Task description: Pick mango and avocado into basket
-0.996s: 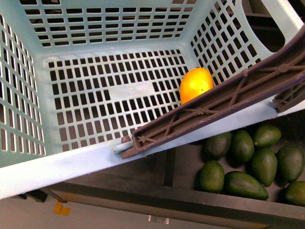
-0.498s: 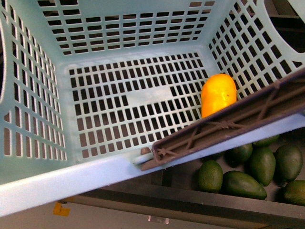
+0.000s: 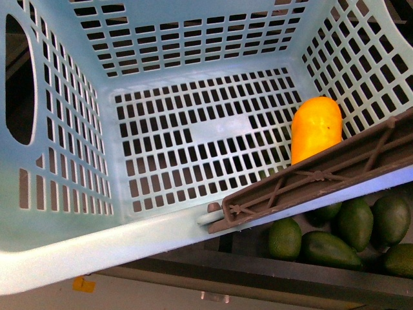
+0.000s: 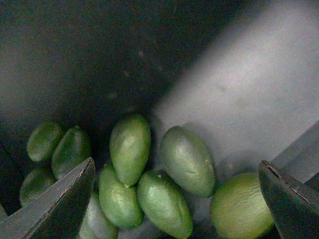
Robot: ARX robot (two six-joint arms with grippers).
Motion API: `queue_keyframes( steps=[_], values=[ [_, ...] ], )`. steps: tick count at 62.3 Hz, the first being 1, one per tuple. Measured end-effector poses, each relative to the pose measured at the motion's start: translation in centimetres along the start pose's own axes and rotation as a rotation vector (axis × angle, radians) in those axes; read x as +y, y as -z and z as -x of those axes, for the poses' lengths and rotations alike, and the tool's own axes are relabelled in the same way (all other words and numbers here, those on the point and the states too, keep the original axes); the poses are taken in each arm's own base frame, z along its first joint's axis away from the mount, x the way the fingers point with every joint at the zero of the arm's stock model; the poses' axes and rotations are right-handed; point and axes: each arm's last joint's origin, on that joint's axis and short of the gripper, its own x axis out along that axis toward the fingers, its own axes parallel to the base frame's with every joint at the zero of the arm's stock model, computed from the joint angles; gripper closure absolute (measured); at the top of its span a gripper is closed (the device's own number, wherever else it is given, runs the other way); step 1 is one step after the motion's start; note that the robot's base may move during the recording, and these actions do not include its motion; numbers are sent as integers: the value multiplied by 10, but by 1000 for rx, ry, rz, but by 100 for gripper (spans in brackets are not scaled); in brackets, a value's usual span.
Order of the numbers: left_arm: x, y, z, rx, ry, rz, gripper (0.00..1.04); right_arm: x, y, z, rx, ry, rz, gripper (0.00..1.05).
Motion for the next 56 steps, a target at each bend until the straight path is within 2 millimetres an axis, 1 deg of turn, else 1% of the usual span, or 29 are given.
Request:
queue_keyframes(
  steps=[9, 19, 33, 49, 56],
  values=[
    [0, 0, 0, -5, -4, 0, 89, 22, 22, -32, 65, 1, -42, 9],
    [0, -1, 0, -13, -9, -3, 89, 44, 35, -57, 111, -18, -78, 9],
    [0, 0, 0, -10, -7, -2, 89, 65, 36, -82, 122, -29, -130, 9],
    [0, 0, 0, -7, -5, -3, 89, 78, 40, -104, 131, -21, -147, 9],
    [0, 0, 0, -7, -5, -2, 89, 81, 39, -109, 133, -19, -150, 9]
  ],
)
